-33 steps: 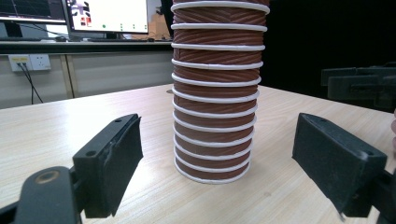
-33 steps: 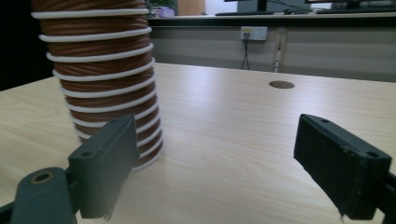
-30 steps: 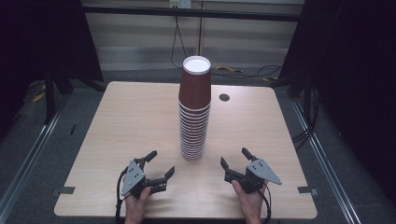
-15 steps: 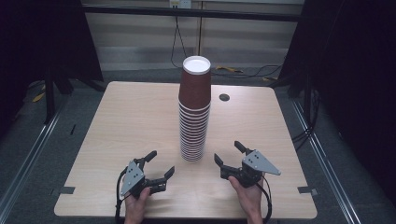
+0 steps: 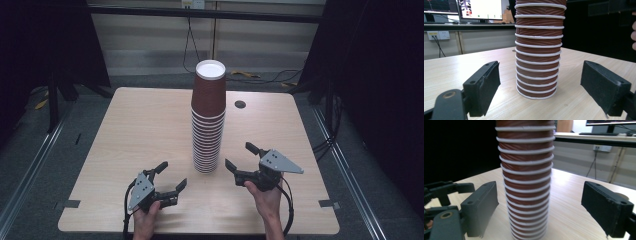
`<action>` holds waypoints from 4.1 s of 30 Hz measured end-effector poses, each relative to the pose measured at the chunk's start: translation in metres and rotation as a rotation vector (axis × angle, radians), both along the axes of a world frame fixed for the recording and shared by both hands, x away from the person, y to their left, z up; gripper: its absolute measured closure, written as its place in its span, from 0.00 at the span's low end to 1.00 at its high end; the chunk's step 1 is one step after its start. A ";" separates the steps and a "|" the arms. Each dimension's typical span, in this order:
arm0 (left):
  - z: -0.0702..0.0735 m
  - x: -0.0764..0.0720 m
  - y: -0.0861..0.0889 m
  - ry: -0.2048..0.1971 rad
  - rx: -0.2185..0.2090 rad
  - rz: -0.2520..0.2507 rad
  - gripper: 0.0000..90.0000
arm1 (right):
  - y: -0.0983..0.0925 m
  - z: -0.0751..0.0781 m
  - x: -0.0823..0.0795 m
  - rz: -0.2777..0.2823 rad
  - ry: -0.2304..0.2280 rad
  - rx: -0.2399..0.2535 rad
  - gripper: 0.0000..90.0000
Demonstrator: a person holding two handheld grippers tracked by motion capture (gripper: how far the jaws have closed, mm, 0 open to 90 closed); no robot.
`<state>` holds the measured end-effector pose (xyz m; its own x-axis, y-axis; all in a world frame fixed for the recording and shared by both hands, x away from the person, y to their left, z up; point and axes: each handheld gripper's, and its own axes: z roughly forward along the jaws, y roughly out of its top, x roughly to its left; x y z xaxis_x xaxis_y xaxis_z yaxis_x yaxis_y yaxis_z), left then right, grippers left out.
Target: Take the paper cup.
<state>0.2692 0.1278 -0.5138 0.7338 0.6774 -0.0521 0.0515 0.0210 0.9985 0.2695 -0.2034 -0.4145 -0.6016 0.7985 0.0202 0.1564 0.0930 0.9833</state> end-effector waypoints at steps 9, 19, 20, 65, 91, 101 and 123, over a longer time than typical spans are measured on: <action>0.000 0.000 0.000 -0.005 0.010 0.000 0.17 | 0.004 0.035 0.014 0.070 -0.009 0.021 0.15; 0.000 0.000 0.000 -0.006 0.009 -0.004 0.17 | 0.009 0.073 0.024 0.164 -0.013 0.040 0.16; 0.000 0.000 0.000 -0.005 0.011 -0.007 0.17 | 0.009 0.077 0.024 0.165 -0.022 0.040 0.16; 0.000 0.000 0.001 -0.010 0.013 -0.011 0.18 | 0.027 0.173 0.068 0.280 -0.023 -0.025 0.14; 0.000 0.000 0.000 -0.008 0.004 -0.016 0.17 | 0.057 0.193 0.112 0.321 0.097 -0.089 0.17; 0.000 0.000 0.000 -0.007 0.003 -0.017 0.17 | 0.061 0.198 0.113 0.315 0.096 -0.111 0.23; 0.000 0.000 0.001 -0.004 -0.002 -0.016 0.17 | 0.055 0.212 0.109 0.316 0.015 -0.042 0.24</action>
<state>0.2692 0.1287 -0.5139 0.7445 0.6657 -0.0505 0.0479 0.0222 0.9986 0.3783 -0.1480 -0.2026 -0.8197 0.5728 0.0021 0.1278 0.1794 0.9754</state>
